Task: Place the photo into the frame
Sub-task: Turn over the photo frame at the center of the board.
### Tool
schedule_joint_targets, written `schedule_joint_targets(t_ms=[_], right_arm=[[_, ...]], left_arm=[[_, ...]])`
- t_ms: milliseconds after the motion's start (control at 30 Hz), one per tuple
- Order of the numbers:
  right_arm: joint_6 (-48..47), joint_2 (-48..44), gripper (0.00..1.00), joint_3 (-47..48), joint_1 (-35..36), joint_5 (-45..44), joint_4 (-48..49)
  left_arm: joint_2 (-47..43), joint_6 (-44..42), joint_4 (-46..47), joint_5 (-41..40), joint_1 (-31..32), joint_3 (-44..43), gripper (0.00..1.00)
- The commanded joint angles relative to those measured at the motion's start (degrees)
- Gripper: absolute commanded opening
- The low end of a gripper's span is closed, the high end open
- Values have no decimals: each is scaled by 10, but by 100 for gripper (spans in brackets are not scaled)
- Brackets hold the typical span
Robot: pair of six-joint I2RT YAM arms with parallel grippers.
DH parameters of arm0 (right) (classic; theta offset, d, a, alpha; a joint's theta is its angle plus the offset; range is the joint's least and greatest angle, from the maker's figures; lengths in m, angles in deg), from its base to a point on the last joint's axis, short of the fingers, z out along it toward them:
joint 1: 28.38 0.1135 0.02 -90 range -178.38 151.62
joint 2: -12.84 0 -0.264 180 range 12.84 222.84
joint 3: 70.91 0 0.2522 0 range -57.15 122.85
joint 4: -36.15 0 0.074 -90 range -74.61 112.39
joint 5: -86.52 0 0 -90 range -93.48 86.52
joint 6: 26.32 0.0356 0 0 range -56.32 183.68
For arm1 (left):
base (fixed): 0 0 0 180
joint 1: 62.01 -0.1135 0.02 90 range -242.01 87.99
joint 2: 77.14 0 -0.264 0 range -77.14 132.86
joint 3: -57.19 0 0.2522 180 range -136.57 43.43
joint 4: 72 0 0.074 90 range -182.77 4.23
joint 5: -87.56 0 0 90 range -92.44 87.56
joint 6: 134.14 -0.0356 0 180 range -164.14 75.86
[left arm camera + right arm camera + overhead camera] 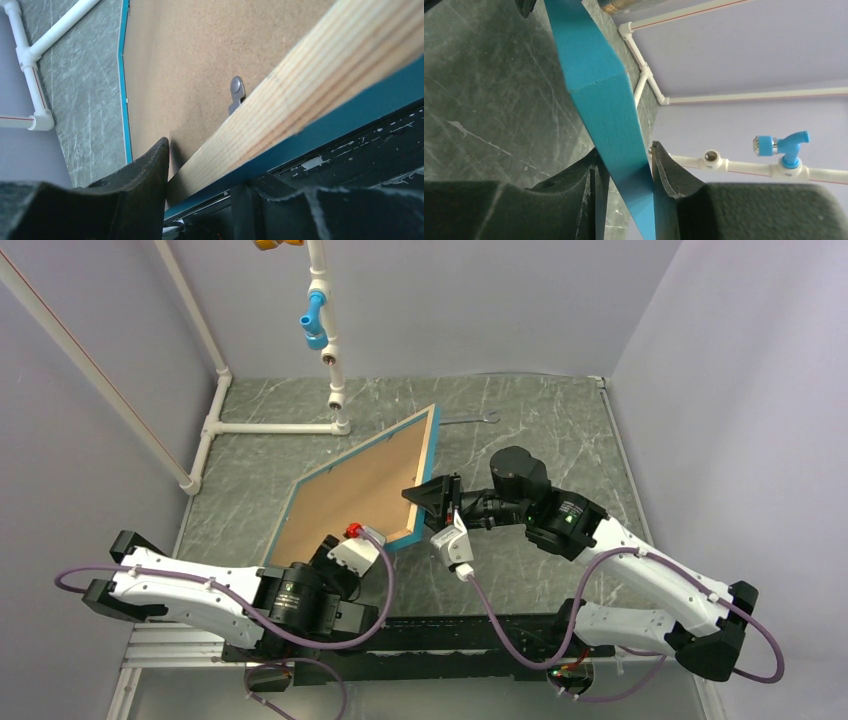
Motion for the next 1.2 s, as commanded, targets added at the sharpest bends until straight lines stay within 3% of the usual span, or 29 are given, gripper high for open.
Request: schedule_joint_targets(t_ms=[0,133,267,367,400,500,800,1000,1167], right_arm=[[144,-44,0,21,11,96,-121],[166,-44,0,24,11,94,-122],[190,-45,0,24,11,89,-115],[205,-42,0,25,11,88,-109],[214,-41,0,26,11,89,-107],[227,-34,0,27,11,90,-105],[294,-23,0,13,11,95,-76],[386,-15,0,11,11,87,-53],[456,-17,0,1,11,92,-26]], left_arm=[[-38,255,-22,36,-30,-23,51],[-57,222,5,28,-30,-25,72],[-83,158,50,18,-30,-36,79],[-104,72,120,12,-30,-42,83],[-113,30,143,11,-30,-44,90],[-135,-64,218,11,-30,-55,98],[-240,-313,478,32,-30,-43,99],[-297,-393,577,33,-30,-18,100],[-299,-395,572,24,-30,-22,99]])
